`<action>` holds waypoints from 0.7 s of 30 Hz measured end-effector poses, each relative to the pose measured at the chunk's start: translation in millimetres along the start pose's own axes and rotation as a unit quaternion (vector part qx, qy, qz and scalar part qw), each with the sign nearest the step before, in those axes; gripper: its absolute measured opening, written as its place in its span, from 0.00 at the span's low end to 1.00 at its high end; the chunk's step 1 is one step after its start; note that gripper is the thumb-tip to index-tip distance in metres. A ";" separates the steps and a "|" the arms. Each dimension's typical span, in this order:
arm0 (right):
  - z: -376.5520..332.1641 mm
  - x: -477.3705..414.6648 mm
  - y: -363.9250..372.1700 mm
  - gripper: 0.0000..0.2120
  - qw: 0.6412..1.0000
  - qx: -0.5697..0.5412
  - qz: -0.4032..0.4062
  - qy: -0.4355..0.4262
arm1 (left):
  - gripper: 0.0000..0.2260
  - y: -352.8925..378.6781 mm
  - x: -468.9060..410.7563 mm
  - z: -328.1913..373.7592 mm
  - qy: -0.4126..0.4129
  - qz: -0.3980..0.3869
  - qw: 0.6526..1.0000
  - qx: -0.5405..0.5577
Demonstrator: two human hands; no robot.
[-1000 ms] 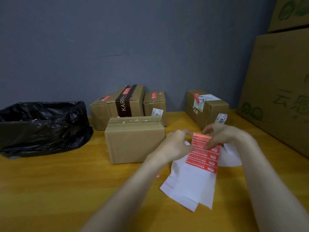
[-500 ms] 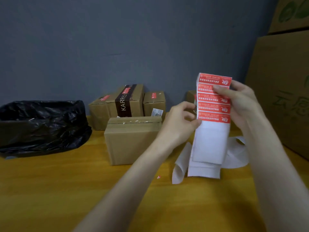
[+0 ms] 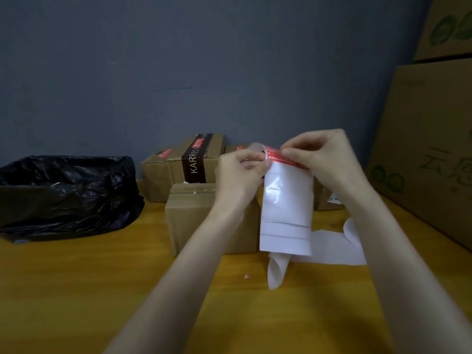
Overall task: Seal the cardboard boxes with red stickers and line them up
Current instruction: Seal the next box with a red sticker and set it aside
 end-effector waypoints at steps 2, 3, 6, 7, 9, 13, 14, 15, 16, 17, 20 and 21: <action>0.8 1.2 8.5 0.03 1.000 0.014 -0.024 -0.004 | 0.07 -1.3 -0.2 0.8 -0.004 -0.001 1.000 0.018; 1.4 1.3 10.5 0.04 1.000 0.019 -0.024 -0.006 | 0.08 -1.5 -0.1 0.8 -0.005 -0.003 1.000 0.024; -1.3 2.6 12.4 0.03 0.999 0.032 -0.021 -0.022 | 0.08 -1.4 -0.2 -1.8 -0.007 -0.016 0.999 0.046; -2.7 3.2 12.4 0.03 0.999 0.034 -0.020 -0.028 | 0.08 -0.6 -0.2 -2.2 -0.005 -0.023 0.998 0.053; -4.6 4.3 11.5 0.03 0.999 0.027 -0.014 -0.034 | 0.07 1.4 0.0 -1.8 0.001 -0.036 0.998 0.055; -8.4 5.3 10.5 0.03 0.998 0.021 -0.004 -0.052 | 0.08 1.4 -0.8 -0.5 0.009 -0.028 0.998 0.050; -9.0 5.4 11.2 0.04 0.998 0.021 -0.007 -0.057 | 0.08 1.1 -1.0 -0.4 0.012 -0.025 0.998 0.049; -9.3 5.5 12.0 0.04 0.998 0.021 -0.011 -0.061 | 0.08 0.9 -1.2 -0.4 0.015 -0.024 0.998 0.049; -9.2 5.6 13.0 0.04 0.998 0.025 -0.014 -0.063 | 0.08 0.6 -1.4 -0.5 0.019 -0.022 0.998 0.048; -9.2 6.0 13.7 0.04 0.997 0.031 -0.016 -0.066 | 0.08 0.0 -1.7 -0.4 0.023 -0.020 0.998 0.045; -10.4 7.4 14.9 0.04 0.995 0.055 -0.018 -0.080 | 0.07 -1.6 -3.2 0.0 0.037 -0.015 0.999 0.027; -10.6 7.6 15.0 0.04 0.995 0.058 -0.016 -0.084 | 0.06 -1.7 -3.6 -0.2 0.039 -0.014 0.999 0.022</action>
Point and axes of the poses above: each hand's wrist, its own x-axis away from the middle knuckle, its own y-axis out of the palm, z = x × y, the point moved 6 cm from there along -x, towards the middle knuckle, and after that the axes turned 4 degrees about z, right-handed, at the moved point
